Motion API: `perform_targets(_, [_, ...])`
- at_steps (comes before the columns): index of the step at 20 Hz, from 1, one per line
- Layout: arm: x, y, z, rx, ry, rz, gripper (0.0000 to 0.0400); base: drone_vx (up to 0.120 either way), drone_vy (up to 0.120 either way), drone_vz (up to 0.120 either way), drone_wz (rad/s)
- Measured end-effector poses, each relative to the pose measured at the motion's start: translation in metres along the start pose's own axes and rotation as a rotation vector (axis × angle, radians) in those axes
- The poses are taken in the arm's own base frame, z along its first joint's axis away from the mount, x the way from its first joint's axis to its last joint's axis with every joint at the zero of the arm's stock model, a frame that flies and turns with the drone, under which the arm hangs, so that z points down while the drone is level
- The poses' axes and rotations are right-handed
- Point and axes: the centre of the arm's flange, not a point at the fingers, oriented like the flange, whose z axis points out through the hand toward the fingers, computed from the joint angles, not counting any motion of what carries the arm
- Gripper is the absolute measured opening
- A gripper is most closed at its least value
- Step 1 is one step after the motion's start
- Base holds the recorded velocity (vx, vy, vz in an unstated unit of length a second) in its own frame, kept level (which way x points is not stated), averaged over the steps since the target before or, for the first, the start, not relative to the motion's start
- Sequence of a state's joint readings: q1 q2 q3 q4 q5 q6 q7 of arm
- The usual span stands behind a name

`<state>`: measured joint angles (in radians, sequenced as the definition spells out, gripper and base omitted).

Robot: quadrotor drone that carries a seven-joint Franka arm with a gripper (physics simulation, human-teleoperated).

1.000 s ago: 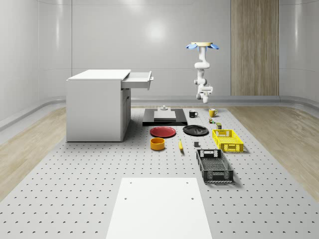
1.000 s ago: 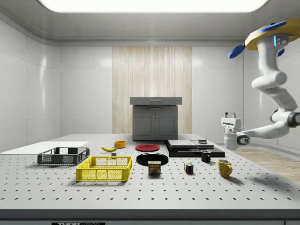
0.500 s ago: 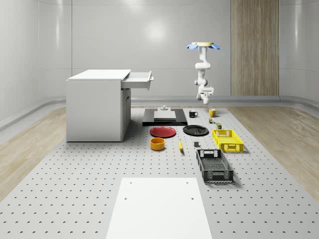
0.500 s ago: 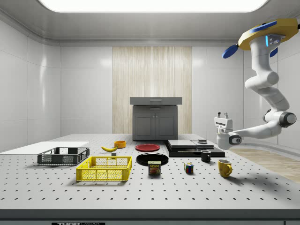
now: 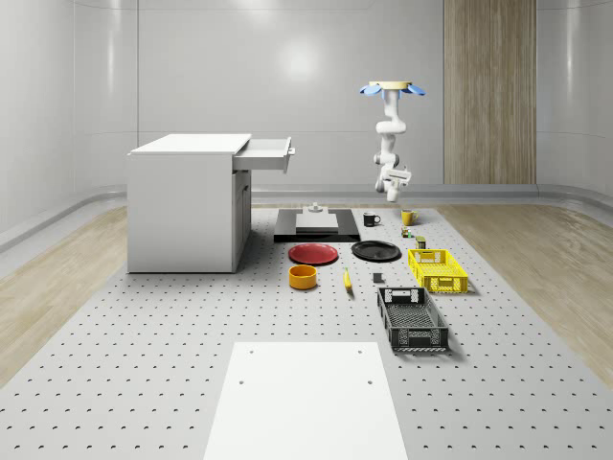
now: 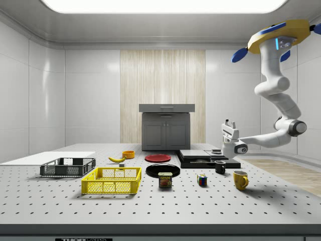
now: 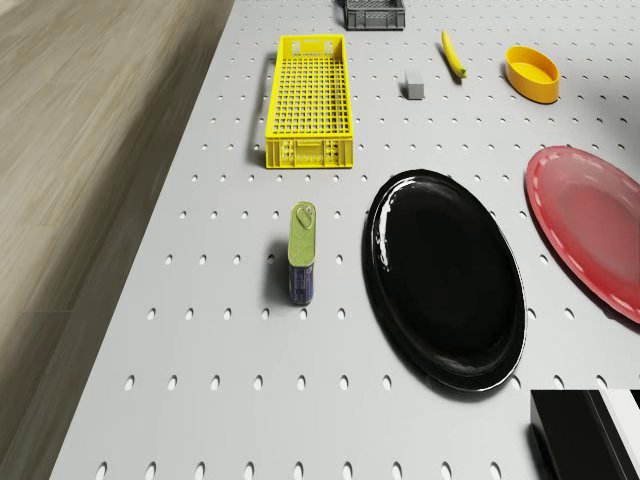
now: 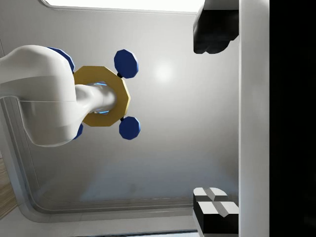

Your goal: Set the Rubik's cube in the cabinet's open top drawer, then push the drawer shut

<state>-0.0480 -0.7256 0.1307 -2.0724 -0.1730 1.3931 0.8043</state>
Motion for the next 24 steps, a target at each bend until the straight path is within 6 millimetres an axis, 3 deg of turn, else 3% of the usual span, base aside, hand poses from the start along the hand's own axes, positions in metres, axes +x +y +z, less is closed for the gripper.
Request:
perform_targets(7, [-0.037, -0.036, 0.015, -0.379, 0.384, -0.011, 0.04, 0.12, 0.0, -0.029, 0.0])
perform_targets(10, [-0.059, -0.057, 0.044, -0.683, 0.688, -0.02, 0.04, 0.12, 0.0, -0.053, 0.0])
perform_targets(13, [-0.071, -0.068, 0.092, -1.047, 1.05, -0.029, 0.04, 0.12, 0.0, -0.12, 0.0])
perform_targets(18, [-0.058, -0.053, 0.16, -1.569, 1.567, -0.043, 0.04, 0.12, 0.0, -0.12, 0.0])
perform_targets(24, [-0.036, -0.03, 0.188, -1.876, 1.873, -0.058, 0.04, 0.12, 0.0, -0.12, 0.0])
